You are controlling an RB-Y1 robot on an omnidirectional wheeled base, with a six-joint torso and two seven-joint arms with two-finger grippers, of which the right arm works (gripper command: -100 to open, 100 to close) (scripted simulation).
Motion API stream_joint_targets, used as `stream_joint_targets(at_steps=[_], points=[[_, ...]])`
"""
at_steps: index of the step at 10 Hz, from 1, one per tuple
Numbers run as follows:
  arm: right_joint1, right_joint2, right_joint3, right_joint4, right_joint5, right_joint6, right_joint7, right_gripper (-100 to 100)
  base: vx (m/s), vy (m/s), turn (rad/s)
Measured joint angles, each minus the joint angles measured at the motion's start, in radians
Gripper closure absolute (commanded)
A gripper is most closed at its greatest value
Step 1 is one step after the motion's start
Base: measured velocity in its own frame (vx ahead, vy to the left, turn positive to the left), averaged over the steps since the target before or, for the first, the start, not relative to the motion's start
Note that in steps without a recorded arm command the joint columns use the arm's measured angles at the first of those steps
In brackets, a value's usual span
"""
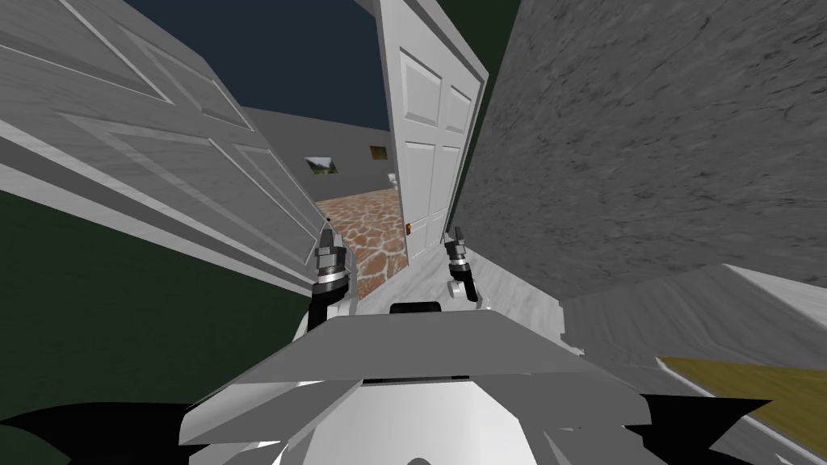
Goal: Push the door open
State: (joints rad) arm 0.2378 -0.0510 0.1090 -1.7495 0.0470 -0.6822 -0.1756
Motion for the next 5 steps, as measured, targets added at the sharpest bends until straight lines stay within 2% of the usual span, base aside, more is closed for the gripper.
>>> stream_joint_targets(at_steps=[2, 3, 5], points=[[-0.034, -0.011, 0.002, 0.071, 0.003, -0.013, -0.005, -100, 0.073, -0.027, 0.085], [-0.035, -0.010, 0.007, 0.093, 0.006, -0.016, -0.005, -100, 0.056, -0.019, 0.062], [-0.056, -0.012, 0.011, 0.144, 0.009, -0.022, -0.004, -100, 0.049, -0.015, 0.053]])
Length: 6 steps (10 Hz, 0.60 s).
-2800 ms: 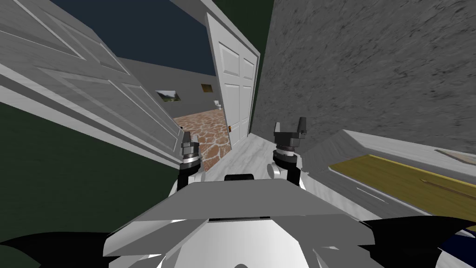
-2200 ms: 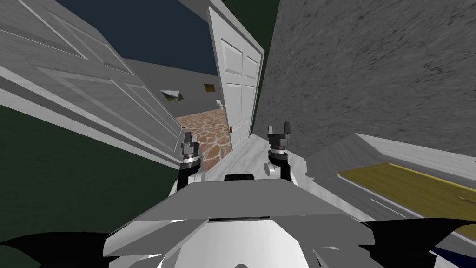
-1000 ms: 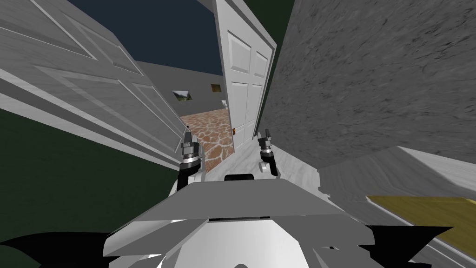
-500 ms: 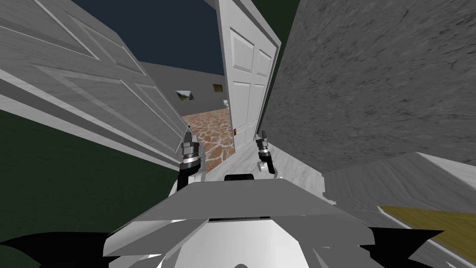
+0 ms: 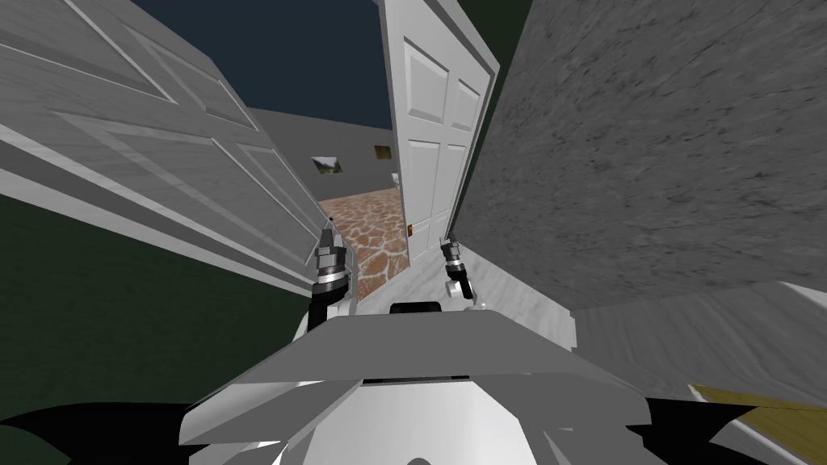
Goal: Push the door open
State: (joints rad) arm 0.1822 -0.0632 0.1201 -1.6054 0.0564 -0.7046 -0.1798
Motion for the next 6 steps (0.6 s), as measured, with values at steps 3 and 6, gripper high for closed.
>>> stream_joint_targets(at_steps=[3, 6], points=[[-0.030, -0.008, 0.003, 0.075, 0.003, -0.012, -0.005, -100, 0.052, -0.016, 0.078], [-0.070, -0.010, 0.010, 0.171, 0.010, -0.029, -0.004, -100, 0.066, -0.020, 0.067]])
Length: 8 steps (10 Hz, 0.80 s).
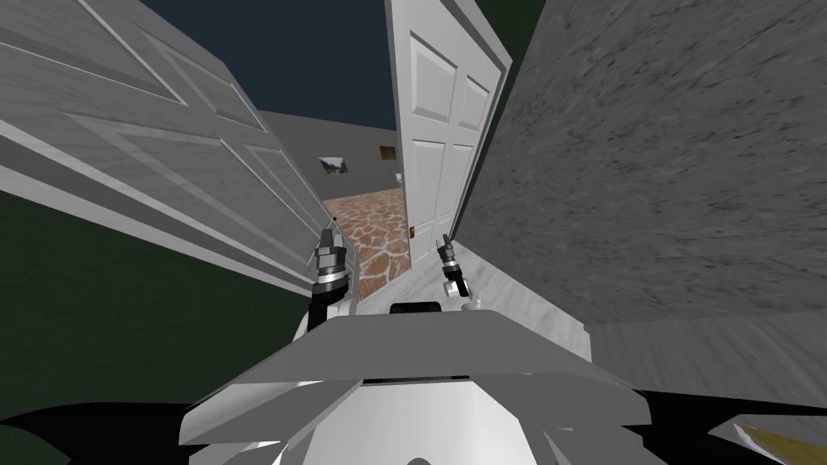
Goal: Push the door open
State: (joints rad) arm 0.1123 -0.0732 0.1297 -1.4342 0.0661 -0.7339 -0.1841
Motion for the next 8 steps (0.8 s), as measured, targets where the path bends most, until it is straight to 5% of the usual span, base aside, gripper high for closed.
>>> stream_joint_targets(at_steps=[8], points=[[-0.099, -0.010, 0.012, 0.237, 0.012, -0.032, -0.007, -100, 0.058, -0.025, 0.074]])
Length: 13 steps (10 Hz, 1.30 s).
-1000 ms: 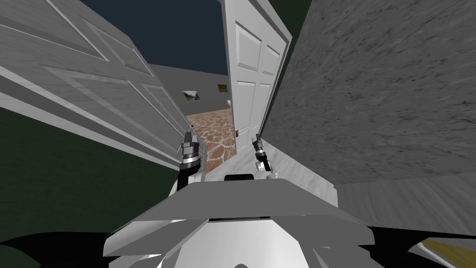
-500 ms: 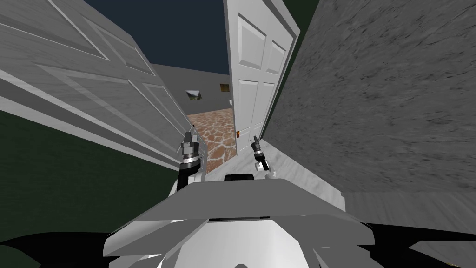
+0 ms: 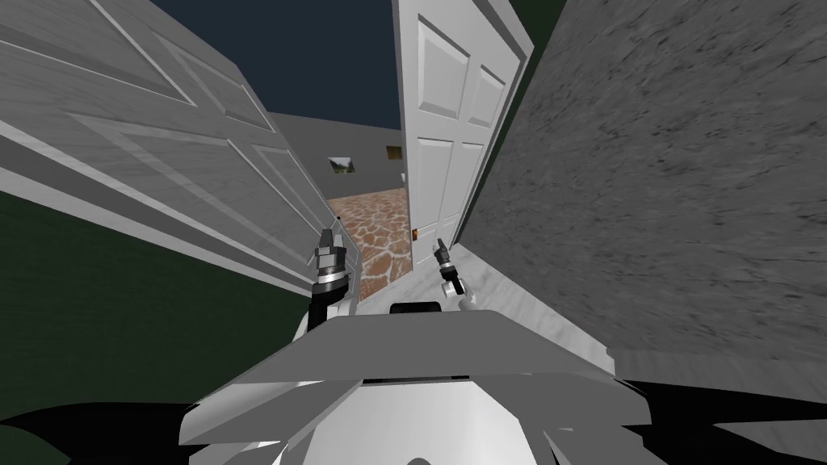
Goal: Push the door open
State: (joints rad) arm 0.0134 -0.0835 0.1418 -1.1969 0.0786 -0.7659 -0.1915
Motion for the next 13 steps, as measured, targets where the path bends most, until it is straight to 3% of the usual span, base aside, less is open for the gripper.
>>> stream_joint_targets(at_steps=[6, 13], points=[[-0.043, -0.006, 0.013, 0.128, 0.010, -0.016, -0.006, -100, 0.046, -0.025, 0.050], [-0.121, -0.005, 0.021, 0.308, 0.019, -0.047, -0.009, -100, 0.049, -0.023, 0.057]])
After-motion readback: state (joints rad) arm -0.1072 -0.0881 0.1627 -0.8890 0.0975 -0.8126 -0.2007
